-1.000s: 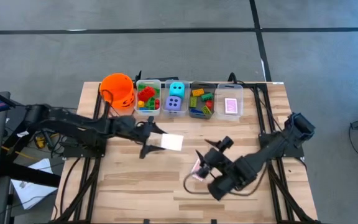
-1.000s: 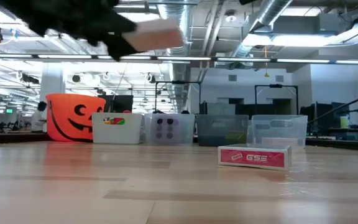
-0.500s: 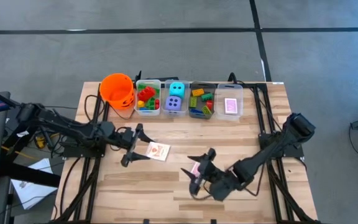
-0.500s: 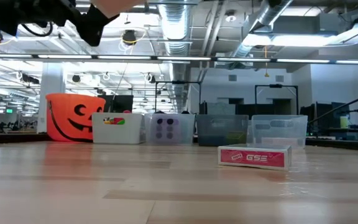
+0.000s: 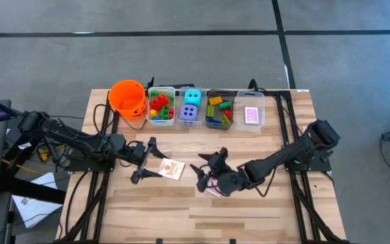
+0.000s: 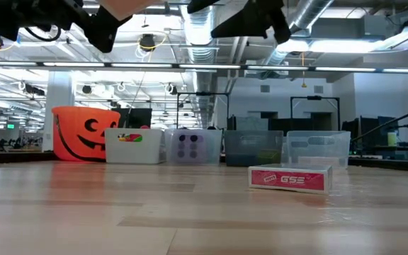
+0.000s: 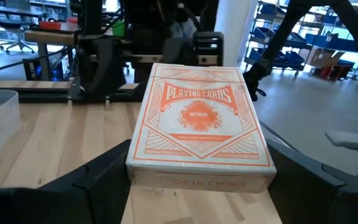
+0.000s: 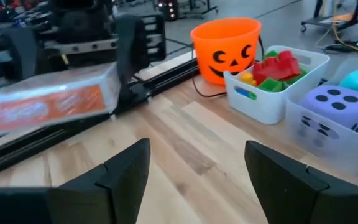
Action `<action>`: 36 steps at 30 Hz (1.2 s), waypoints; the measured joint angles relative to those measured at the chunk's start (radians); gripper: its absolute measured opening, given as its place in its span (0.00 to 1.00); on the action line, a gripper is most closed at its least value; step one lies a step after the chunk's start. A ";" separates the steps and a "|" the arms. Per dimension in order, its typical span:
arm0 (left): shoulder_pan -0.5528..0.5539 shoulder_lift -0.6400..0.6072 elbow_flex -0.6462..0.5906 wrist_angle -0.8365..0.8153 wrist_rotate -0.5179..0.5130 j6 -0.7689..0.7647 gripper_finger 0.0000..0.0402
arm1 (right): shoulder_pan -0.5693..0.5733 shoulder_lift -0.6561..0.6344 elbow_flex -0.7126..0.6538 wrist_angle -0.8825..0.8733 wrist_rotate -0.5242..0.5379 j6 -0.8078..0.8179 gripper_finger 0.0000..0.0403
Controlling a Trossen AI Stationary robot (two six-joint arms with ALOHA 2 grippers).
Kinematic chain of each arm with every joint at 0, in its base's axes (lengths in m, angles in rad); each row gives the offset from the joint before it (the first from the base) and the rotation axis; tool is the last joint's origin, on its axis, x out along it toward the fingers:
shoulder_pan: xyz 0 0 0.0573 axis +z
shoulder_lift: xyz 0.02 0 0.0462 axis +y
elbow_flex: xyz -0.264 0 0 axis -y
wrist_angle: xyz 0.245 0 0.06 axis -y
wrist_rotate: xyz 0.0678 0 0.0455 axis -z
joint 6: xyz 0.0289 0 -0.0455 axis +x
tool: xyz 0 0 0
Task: Pick & Place Toys
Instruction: Put the white deck of cards into the right transparent bin
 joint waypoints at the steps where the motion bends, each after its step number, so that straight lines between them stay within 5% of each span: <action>1: 0.000 0.000 0.000 0.000 0.000 0.000 0.75 | -0.008 0.000 0.000 0.004 -0.003 0.001 0.63; 8: 0.000 0.000 0.000 -0.008 0.004 0.002 0.75 | -0.045 0.000 0.000 0.008 -0.236 -0.033 0.63; 14: 0.000 0.000 0.000 -0.008 0.019 0.006 0.75 | -0.056 0.000 0.000 0.010 -0.237 -0.026 0.68; 26: 0.000 0.000 0.001 -0.008 0.013 0.004 0.75 | -0.052 0.000 0.000 0.038 -0.260 -0.085 0.96; 36: 0.001 0.000 0.001 -0.008 0.013 0.004 0.75 | -0.068 0.000 0.000 0.053 -0.332 -0.062 0.99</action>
